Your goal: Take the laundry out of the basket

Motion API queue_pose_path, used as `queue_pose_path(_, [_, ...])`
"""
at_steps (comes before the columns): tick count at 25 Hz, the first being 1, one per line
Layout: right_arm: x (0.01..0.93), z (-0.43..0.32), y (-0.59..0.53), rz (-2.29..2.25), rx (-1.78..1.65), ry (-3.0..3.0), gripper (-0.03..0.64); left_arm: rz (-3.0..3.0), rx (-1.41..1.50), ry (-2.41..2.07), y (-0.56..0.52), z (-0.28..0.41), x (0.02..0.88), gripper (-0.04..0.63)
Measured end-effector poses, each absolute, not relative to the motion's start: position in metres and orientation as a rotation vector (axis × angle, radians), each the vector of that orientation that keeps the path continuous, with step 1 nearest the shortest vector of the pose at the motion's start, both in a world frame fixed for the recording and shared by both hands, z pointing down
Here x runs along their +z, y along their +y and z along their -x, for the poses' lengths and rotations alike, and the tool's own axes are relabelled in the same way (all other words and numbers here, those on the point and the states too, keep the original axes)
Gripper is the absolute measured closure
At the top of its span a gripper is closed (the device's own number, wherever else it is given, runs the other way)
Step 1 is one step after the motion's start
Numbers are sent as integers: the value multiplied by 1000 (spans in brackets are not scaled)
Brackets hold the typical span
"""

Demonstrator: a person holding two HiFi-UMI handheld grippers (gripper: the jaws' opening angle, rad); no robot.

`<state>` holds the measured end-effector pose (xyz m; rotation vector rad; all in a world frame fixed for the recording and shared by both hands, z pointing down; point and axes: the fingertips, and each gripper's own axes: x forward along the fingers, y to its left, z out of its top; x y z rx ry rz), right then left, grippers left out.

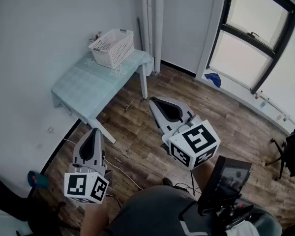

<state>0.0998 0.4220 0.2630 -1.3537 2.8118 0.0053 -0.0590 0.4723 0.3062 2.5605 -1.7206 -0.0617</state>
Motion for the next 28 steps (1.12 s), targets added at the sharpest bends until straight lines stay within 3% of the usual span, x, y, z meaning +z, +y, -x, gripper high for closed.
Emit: queue_pose_path(28, [265,-48,457,1462,-12,2757,601,-2747,-184,-1492,498,97,307,586])
